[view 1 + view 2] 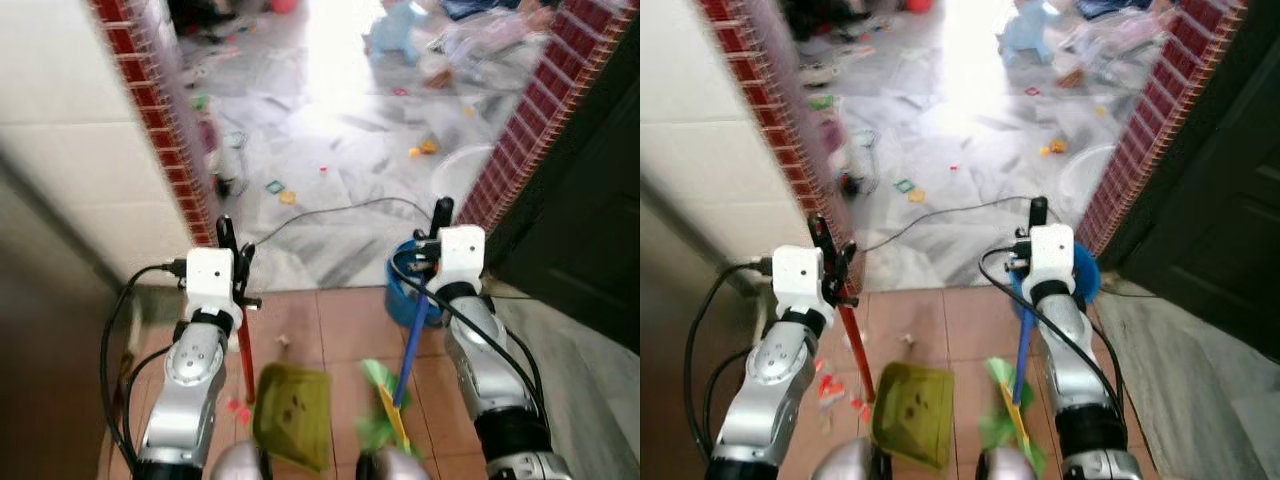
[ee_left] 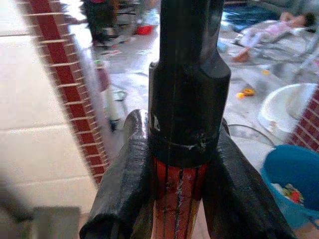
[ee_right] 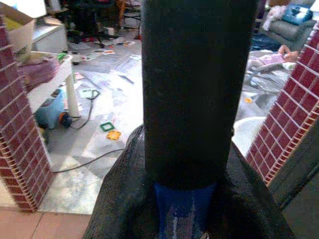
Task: Sweep floor
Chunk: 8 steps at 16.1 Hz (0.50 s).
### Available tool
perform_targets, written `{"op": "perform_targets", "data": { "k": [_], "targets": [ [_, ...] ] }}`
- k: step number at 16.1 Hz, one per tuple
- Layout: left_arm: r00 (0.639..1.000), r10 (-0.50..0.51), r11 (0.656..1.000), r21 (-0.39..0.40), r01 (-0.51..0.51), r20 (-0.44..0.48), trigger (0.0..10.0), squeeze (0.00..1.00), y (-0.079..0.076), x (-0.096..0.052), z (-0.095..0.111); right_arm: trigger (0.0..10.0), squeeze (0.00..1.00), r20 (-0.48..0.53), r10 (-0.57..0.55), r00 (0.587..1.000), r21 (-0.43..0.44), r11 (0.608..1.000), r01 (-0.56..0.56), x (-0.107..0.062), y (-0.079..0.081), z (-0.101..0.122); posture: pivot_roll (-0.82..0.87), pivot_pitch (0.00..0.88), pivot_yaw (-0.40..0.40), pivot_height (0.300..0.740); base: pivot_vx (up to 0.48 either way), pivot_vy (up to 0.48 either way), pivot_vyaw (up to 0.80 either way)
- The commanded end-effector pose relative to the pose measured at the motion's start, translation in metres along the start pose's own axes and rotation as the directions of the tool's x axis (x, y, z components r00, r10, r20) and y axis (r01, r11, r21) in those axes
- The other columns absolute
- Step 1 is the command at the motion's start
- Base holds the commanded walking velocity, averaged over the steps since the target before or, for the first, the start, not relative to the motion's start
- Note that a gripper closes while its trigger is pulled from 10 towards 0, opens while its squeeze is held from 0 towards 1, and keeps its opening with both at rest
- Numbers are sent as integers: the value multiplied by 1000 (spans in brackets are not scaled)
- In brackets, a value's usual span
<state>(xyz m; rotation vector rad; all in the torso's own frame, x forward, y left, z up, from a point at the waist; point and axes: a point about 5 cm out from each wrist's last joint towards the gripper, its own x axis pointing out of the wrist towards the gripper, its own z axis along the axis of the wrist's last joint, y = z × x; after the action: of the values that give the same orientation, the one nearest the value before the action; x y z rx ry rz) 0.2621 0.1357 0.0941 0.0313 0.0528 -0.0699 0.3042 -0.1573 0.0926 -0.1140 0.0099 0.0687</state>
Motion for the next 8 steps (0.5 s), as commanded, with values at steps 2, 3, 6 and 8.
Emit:
{"op": "perform_targets", "data": {
  "k": [2,3,6,8],
  "targets": [
    [1000,14,1000,0,-14,14,10000,0,3,2,3,10000,0,33,5,999,1,1000,-5,3,1,6,-53,0,25,740,-300,0,203],
    [1000,14,1000,0,-14,14,10000,0,3,2,3,10000,0,35,6,999,3,1000,-6,3,1,6,-53,0,24,740,-289,0,0],
    [1000,15,1000,9,-15,14,10000,0,3,3,3,10000,0,42,13,999,2,1000,-13,5,3,7,-53,0,27,740,-92,0,0],
    [1000,23,1000,6,-24,17,10000,0,4,3,4,10000,0,45,15,999,1,1000,-15,5,4,7,-52,0,27,740,0,0,0]
  ]
}}
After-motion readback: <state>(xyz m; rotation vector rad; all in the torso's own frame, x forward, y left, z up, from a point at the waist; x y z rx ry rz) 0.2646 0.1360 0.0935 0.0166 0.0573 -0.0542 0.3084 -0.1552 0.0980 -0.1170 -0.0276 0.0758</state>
